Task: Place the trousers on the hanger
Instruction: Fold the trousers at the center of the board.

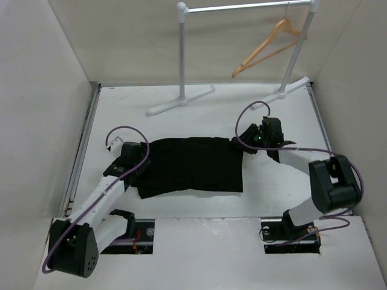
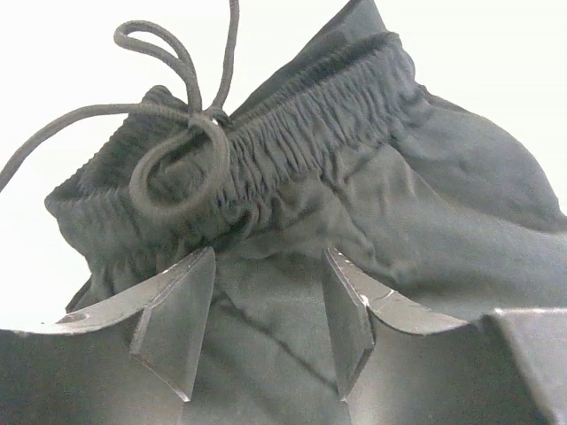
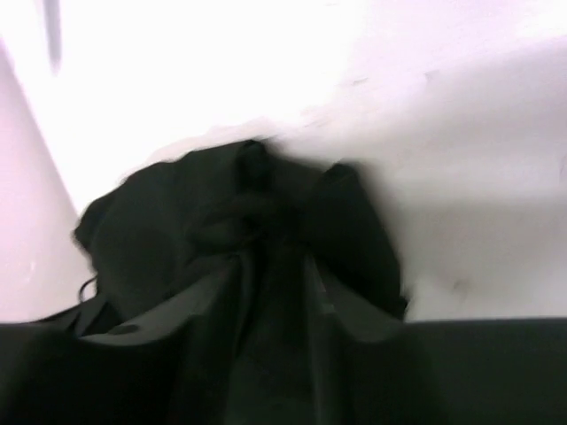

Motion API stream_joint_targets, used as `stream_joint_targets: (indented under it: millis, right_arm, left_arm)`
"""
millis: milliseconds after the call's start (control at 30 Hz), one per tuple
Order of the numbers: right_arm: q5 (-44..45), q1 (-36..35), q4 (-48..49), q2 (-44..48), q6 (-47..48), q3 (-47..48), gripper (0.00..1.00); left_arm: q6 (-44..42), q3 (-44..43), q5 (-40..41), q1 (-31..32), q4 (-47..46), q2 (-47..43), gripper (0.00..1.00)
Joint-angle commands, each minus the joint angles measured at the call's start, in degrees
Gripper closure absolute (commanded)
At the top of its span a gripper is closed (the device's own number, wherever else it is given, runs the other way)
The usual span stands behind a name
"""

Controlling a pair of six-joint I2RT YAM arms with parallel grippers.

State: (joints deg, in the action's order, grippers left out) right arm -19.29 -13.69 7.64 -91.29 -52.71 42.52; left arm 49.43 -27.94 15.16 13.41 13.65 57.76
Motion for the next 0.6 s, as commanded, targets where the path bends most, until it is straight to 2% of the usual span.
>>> stream_joint_targets:
  millis: [0,100,133,167,200,267,367,500,567]
  right_arm:
    - [-0.7,-1.5,-3.8,11.6,3.4,1.1,0.56]
    - [0.3,-7.2,-8.0,19.5,3.4,-3.8,0.56]
    - [0.8,-9.7,-8.5,21.6,2.9,-5.9,0.59]
    - [1.5,-11.6,-8.6,22.9,2.1,-7.4,0.63]
    - [2.9,-14.6,-8.2,24.7,0.3,-10.1,0.72]
    - [5.0,-18.4,-5.6,25.8,-1.9,-13.8,0.81]
    - [6.8,-21.2,0.6,22.2,-4.6,-18.7,0.88]
    - [8.8,-20.8,8.1,15.5,-6.5,-22.8,0.89]
    - [8.0,-21.1,8.9,13.8,-7.1,-22.6,0.86]
  left_arm:
    - [-1.6,-3.5,0.2,1.2,6.1,-4.8,0.51]
    - [-1.2,-6.1,1.2,4.8,8.2,-6.2,0.52]
    - [-1.1,-6.8,1.5,6.4,8.5,-5.8,0.53]
    - [-0.9,-7.4,1.7,7.5,8.5,-5.2,0.55]
    - [-0.9,-8.4,1.7,9.6,8.2,-3.9,0.61]
    - [-0.9,-10.0,1.8,13.2,7.1,-1.2,0.70]
    - [-0.9,-12.9,2.0,19.5,4.4,4.5,0.78]
    - [0.0,-16.1,2.4,25.4,1.1,10.5,0.77]
    - [0.4,-17.2,2.5,26.9,0.2,12.5,0.76]
